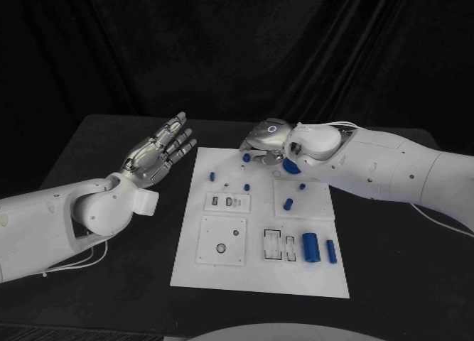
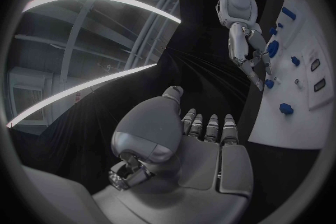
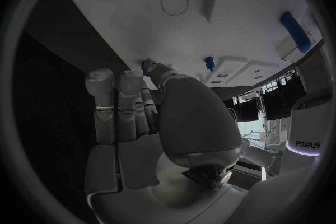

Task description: Assemble the parts on the task board

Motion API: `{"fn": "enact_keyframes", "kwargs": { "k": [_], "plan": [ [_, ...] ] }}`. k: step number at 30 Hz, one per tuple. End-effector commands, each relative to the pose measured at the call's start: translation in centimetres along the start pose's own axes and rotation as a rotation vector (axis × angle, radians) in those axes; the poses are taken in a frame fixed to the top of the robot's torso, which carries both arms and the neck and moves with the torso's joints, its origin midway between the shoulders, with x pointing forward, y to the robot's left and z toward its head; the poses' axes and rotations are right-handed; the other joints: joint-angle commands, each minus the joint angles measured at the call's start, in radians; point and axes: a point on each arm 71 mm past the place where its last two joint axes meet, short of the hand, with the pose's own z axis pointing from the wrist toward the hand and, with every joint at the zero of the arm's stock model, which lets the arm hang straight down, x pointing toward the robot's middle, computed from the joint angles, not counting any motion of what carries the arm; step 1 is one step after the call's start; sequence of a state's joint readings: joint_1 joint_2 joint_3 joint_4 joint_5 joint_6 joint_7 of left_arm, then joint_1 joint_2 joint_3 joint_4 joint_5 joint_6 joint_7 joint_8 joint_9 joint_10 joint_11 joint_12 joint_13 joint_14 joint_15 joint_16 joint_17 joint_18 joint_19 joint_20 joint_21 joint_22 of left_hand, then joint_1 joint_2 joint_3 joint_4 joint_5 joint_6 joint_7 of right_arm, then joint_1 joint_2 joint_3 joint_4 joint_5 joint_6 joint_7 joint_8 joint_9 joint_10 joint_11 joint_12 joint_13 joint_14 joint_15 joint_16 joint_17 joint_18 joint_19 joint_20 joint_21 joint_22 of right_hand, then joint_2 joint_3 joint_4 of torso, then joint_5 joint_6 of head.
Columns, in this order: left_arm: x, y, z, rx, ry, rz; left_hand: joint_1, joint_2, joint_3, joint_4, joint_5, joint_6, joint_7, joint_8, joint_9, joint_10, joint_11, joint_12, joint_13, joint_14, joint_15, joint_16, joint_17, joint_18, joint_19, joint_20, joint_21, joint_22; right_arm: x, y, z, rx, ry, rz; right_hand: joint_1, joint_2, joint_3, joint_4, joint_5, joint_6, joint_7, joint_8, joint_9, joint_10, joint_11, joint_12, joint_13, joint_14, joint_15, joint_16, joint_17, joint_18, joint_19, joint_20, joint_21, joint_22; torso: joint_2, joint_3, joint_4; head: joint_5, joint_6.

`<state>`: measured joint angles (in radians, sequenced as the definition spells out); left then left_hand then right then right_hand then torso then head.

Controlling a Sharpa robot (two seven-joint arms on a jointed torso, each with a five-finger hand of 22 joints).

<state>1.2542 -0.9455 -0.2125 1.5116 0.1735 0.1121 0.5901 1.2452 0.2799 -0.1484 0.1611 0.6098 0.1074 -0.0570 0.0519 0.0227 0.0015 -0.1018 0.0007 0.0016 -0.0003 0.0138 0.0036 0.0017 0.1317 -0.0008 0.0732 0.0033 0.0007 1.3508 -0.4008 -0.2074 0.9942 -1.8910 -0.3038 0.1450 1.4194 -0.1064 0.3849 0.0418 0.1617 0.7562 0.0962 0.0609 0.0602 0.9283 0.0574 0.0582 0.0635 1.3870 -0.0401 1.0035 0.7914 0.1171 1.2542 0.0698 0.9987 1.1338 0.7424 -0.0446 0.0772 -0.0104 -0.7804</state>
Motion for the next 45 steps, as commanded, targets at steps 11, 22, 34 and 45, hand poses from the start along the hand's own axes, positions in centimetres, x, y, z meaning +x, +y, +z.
{"fn": "enact_keyframes", "kwargs": {
  "k": [11, 22, 34, 45],
  "plan": [
    [-0.3, -0.4, -0.2, 0.014, 0.015, 0.001, 0.008, 0.001, 0.001, -0.011, 0.01, 0.0, 0.007, 0.007, 0.001, -0.001, 0.007, -0.001, -0.002, 0.0, 0.005, -0.004, -0.002, 0.002, 0.001, 0.01, -0.003, -0.001, -2.8, -2.2, -4.2, 0.053, -0.18, -0.026, -0.015, 0.011, -0.034, 0.009, 0.0, -0.034, 0.018, 0.001, 0.001, 0.046, 0.004, 0.031, 0.018, -0.01, 0.003, -0.005, 0.0, 0.013, -0.004, 0.002, -0.015, 0.007, 0.0, 0.0003, -0.0007, -0.003, 0.005],
    [-0.5, -0.5, -0.3, 0.011, 0.015, 0.001, 0.01, 0.001, 0.003, -0.019, 0.016, 0.001, 0.008, 0.008, 0.001, -0.001, 0.008, -0.001, -0.002, 0.0, 0.006, -0.004, -0.002, 0.002, 0.001, 0.01, -0.003, -0.001, -3.3, -4.4, -9.3, 0.126, -0.159, -0.012, -0.018, 0.019, -0.076, 0.008, -0.006, 0.084, 0.004, 0.007, 0.007, 0.19, -0.041, 0.381, 0.283, -0.012, -0.02, -0.01, -0.002, 0.013, 0.003, -0.018, -0.04, 0.023, -0.004, 0.0004, -0.0051, -0.007, 0.026],
    [-0.4, -0.4, -0.2, 0.006, 0.02, -0.003, 0.011, 0.002, 0.007, -0.025, 0.02, 0.002, 0.01, 0.008, 0.001, -0.001, 0.01, -0.001, -0.002, 0.0, 0.007, -0.004, -0.002, 0.001, 0.001, 0.011, -0.003, -0.001, -1.2, -5.8, -11.0, 0.218, -0.05, 0.122, -0.145, 0.039, -0.162, 0.086, -0.017, 0.129, -0.033, 0.007, 0.025, 0.487, -0.065, 1.421, 1.373, 0.116, -0.034, 0.423, 0.569, -0.018, 0.079, -0.031, 0.092, 0.165, -0.002, 0.0021, -0.0052, -0.013, 0.026],
    [-0.4, -0.4, -0.3, 0.003, 0.022, -0.004, 0.011, 0.004, 0.01, -0.031, 0.022, 0.002, 0.013, 0.009, 0.002, -0.001, 0.014, -0.001, -0.002, 0.0, 0.011, -0.004, -0.002, 0.0, 0.001, 0.013, -0.003, -0.001, 0.8, -6.0, -11.2, 0.285, 0.042, 0.17, -0.268, 0.037, -0.243, 0.145, 0.016, 0.109, -0.043, 0.005, 0.062, 0.642, -0.079, 1.513, 1.507, 0.184, -0.041, 0.567, 0.779, -0.091, 0.259, -0.039, 0.469, 0.396, -0.004, 0.0007, -0.0043, -0.016, 0.014]
  ]
}}
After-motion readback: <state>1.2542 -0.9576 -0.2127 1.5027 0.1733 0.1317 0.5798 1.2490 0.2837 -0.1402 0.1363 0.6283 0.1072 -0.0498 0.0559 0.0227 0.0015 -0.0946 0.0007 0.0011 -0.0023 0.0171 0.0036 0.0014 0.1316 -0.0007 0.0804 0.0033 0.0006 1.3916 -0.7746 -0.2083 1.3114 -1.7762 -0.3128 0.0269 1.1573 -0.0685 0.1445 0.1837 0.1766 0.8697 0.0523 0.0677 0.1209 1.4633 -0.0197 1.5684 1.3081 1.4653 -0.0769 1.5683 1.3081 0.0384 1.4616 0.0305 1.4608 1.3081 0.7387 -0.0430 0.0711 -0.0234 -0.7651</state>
